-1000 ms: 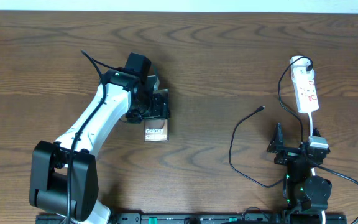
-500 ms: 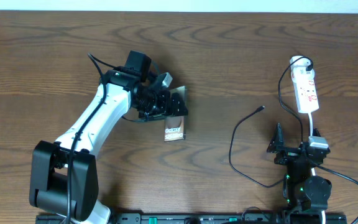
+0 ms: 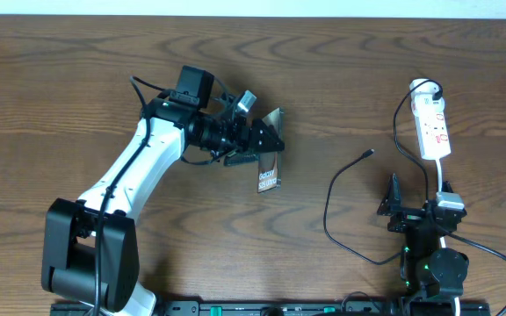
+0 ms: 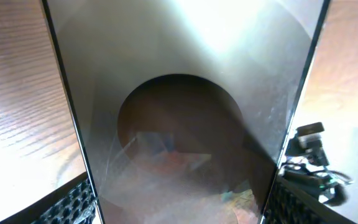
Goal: Plug charger to phone and switch on socket
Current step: 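Lift the phone with the left gripper and tilt it upright, then move the right gripper toward the phone held by the left gripper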
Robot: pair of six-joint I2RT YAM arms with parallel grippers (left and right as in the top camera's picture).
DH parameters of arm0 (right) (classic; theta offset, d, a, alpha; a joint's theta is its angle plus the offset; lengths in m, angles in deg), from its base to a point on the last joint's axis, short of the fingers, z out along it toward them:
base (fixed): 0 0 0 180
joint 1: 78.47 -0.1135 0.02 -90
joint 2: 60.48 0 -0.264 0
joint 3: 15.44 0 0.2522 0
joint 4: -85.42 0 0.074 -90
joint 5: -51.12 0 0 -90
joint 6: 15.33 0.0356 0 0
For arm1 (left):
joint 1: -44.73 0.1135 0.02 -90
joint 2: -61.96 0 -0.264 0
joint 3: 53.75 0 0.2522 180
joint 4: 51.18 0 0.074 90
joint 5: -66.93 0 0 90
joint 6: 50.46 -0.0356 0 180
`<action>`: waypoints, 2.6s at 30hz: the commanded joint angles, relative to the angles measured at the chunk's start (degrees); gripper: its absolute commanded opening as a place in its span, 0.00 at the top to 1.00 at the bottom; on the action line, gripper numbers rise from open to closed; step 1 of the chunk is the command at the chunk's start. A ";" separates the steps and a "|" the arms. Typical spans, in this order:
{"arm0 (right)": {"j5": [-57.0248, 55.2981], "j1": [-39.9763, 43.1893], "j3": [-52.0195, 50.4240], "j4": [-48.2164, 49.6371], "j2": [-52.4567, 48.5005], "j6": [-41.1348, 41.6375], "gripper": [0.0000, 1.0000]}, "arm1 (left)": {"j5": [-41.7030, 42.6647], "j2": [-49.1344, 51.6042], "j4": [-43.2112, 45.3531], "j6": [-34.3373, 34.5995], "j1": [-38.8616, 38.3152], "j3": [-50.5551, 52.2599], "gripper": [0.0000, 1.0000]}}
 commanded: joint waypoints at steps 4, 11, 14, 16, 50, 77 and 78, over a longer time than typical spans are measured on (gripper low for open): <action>-0.09 -0.13 -0.09 -0.17 0.55 -0.50 0.01 | 4.46 -1.49 4.09 12.79 2.49 -0.39 0.44; -0.07 -0.13 -0.09 -0.17 0.55 -0.50 0.01 | 10.14 -1.49 9.27 18.97 4.37 -0.39 0.43; -0.07 -0.13 -0.09 -0.17 0.55 -0.50 0.01 | 13.57 -1.49 14.40 22.71 4.66 -0.39 0.43; -0.09 -0.13 -0.09 -0.17 0.55 -0.50 0.01 | 15.15 -1.49 16.81 25.51 4.87 -0.39 0.44; -0.09 -0.13 -0.09 -0.17 0.55 -0.50 0.01 | 18.97 -1.42 22.73 42.75 6.08 -0.37 0.44; -0.09 -0.13 -0.09 -0.17 0.55 -0.50 0.01 | 20.09 -1.42 23.12 42.75 5.99 -0.37 0.51; -0.09 -0.13 -0.09 -0.17 0.55 -0.50 0.01 | 20.44 -1.44 23.12 42.97 6.01 -0.37 0.51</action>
